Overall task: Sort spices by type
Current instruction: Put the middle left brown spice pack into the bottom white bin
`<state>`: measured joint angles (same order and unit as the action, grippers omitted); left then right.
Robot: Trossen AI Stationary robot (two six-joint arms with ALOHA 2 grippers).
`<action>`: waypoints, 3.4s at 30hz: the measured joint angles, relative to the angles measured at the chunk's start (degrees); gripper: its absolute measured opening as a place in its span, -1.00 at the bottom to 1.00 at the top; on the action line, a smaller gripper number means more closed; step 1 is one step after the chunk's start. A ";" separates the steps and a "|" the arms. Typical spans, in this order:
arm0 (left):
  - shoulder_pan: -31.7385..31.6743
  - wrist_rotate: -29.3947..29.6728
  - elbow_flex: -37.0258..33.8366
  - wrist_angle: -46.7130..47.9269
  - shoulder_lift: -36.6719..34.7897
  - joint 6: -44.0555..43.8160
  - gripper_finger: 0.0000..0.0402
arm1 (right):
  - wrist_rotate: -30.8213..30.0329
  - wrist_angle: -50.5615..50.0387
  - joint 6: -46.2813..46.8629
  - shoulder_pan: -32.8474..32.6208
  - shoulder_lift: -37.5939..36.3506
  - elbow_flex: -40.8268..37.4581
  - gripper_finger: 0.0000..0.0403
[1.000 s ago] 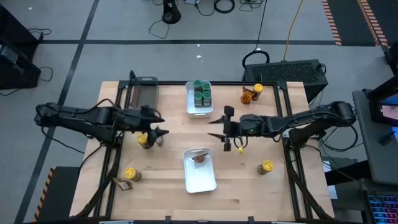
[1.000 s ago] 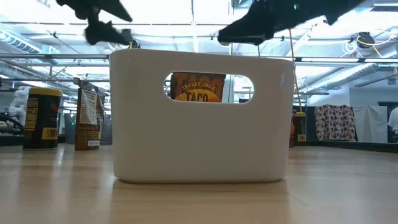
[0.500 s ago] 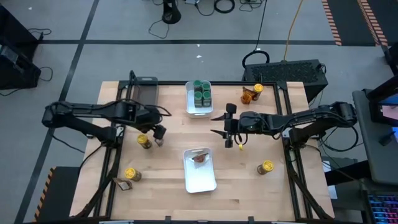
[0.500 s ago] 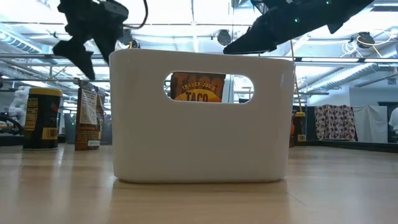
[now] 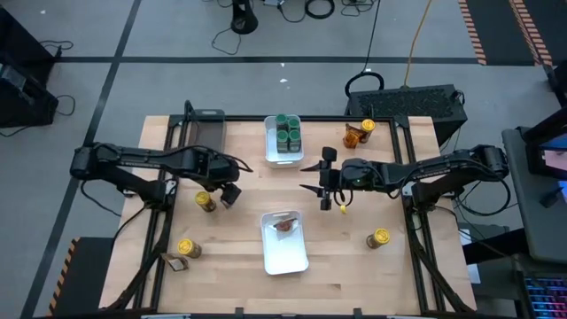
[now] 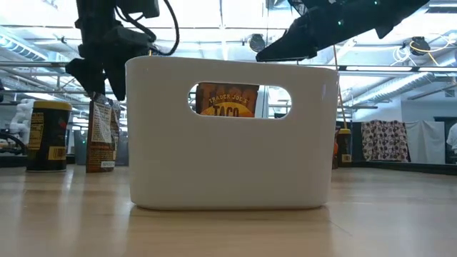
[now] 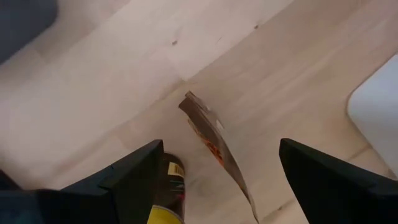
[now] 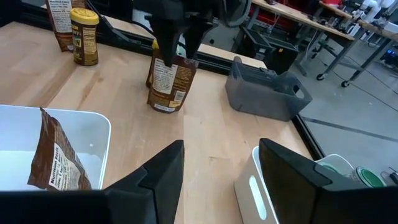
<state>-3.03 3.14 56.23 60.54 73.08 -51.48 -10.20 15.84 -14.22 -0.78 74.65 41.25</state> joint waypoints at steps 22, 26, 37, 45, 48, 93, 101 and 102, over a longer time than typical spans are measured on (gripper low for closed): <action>0.00 0.34 -0.02 -0.40 3.32 4.24 0.34 | -0.04 0.03 0.00 0.00 0.02 0.00 -0.06; 0.00 0.33 -0.02 -0.40 3.32 4.24 0.12 | -0.04 0.02 0.00 0.00 0.02 0.00 -0.06; 0.04 0.33 -0.04 -0.40 3.32 6.96 -0.54 | -0.05 0.02 0.00 0.00 0.02 0.00 -0.06; 0.04 0.33 -0.07 -2.75 3.32 13.97 -0.94 | -0.06 0.02 0.00 0.00 0.02 0.00 -0.06; 0.11 0.33 -0.07 -4.45 3.32 17.47 -0.97 | -0.04 0.02 0.00 0.00 0.02 0.00 -0.06; 21.18 -7.15 24.96 -24.11 16.62 29.36 -1.00 | -0.07 0.06 0.48 -0.02 0.04 0.02 -0.06; 18.68 -10.41 24.96 -24.09 22.45 29.54 -1.00 | -0.07 0.03 0.63 -0.02 0.04 0.02 -0.06; 18.35 -10.56 24.96 -24.09 22.99 29.55 -1.00 | -0.07 0.04 0.60 -0.02 0.04 0.02 -0.06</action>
<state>15.32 -7.43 81.19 36.45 96.07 -21.93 -10.26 15.88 -13.62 -0.80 74.70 41.28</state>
